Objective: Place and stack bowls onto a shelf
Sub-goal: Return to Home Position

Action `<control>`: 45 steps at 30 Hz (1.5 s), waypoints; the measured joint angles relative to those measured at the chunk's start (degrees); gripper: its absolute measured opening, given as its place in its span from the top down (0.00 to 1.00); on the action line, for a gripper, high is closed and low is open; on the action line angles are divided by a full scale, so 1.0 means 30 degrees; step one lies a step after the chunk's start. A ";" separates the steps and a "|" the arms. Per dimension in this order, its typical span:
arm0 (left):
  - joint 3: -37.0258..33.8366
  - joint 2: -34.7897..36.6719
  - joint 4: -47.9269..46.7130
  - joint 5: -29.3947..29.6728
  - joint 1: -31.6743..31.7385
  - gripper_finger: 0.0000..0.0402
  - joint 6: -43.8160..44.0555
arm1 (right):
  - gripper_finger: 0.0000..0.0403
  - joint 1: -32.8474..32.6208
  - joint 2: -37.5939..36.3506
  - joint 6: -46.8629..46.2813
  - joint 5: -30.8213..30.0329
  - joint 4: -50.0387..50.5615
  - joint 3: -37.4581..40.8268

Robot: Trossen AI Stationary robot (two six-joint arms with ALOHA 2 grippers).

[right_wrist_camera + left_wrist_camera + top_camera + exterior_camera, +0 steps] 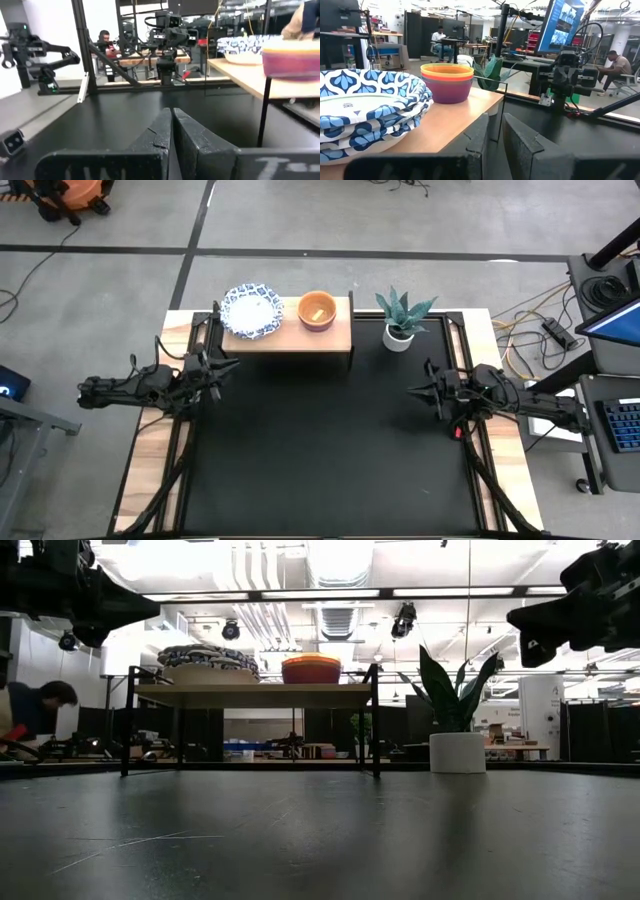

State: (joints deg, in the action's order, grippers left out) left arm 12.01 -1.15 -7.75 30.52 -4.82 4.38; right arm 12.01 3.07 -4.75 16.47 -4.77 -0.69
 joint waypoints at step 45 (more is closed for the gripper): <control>0.0000 -0.0015 0.0000 -0.0022 0.0000 0.91 0.0003 | 0.98 0.0000 0.0024 0.1922 0.0000 -0.0061 0.0029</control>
